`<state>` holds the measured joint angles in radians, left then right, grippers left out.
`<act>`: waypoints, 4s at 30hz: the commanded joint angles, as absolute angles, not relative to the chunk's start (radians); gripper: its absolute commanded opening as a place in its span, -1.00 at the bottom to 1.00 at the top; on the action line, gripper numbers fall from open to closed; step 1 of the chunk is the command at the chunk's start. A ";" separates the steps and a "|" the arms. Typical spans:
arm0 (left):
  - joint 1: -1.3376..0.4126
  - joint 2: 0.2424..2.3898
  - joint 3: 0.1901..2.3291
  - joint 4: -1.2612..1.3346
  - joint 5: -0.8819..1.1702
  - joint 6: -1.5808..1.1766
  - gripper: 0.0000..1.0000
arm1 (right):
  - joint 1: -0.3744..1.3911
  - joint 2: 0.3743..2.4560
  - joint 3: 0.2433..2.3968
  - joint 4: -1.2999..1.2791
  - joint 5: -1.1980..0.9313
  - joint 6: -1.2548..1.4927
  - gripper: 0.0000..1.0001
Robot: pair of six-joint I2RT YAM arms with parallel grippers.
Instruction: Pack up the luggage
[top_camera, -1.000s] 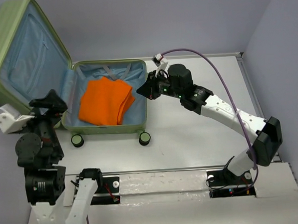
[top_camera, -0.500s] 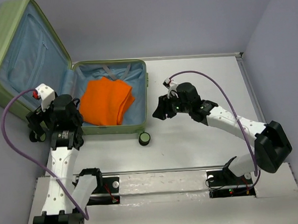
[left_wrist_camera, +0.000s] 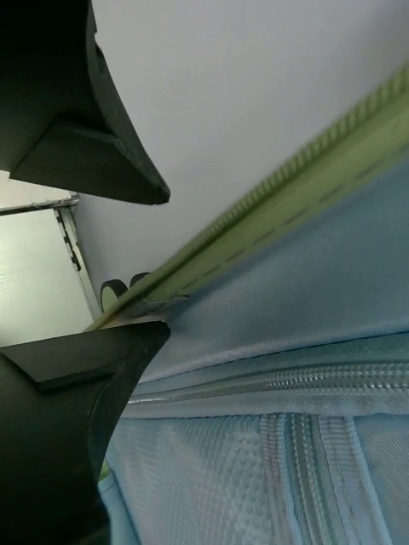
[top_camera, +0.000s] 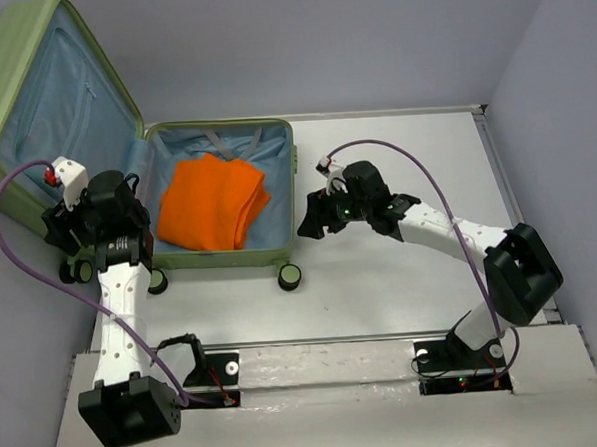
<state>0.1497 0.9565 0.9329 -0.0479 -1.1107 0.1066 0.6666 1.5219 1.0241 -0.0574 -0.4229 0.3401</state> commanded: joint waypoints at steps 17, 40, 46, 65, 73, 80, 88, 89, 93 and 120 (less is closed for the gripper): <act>0.138 0.936 0.937 -0.015 -0.948 -0.064 -0.89 | 0.638 1.907 1.341 -0.071 -0.381 0.406 -0.59; -1.457 0.845 1.051 -0.394 -0.922 -0.247 0.98 | 0.617 1.836 1.203 -0.028 -0.259 0.477 -0.86; -1.496 0.750 1.127 -0.298 -0.730 -0.221 0.98 | 0.575 1.778 1.115 -0.012 -0.247 0.465 -0.86; -0.542 1.112 1.403 -0.189 -0.260 -0.287 0.98 | 0.183 1.358 0.913 -0.192 -0.183 0.356 0.54; -0.092 1.517 1.682 -0.170 0.175 -0.410 0.98 | 0.158 1.063 0.928 -0.330 -0.094 0.390 -0.02; 0.041 1.952 2.133 -0.259 0.244 -0.440 0.98 | 0.368 0.919 0.966 -0.394 -0.460 0.335 -0.86; 0.107 2.276 2.408 -0.037 0.549 -0.535 0.98 | 0.836 1.035 0.865 -0.423 -0.394 0.316 -0.86; 0.107 2.346 2.433 -0.016 0.581 -0.564 0.98 | 0.851 1.054 0.858 -0.422 -0.376 0.319 -0.86; 0.109 2.465 2.439 0.295 0.799 -0.689 0.98 | 0.864 1.110 0.789 -0.335 -0.241 0.357 -0.86; -0.026 1.711 1.053 0.698 0.571 -0.660 0.95 | 0.434 1.686 1.334 -0.087 -0.239 0.290 -0.86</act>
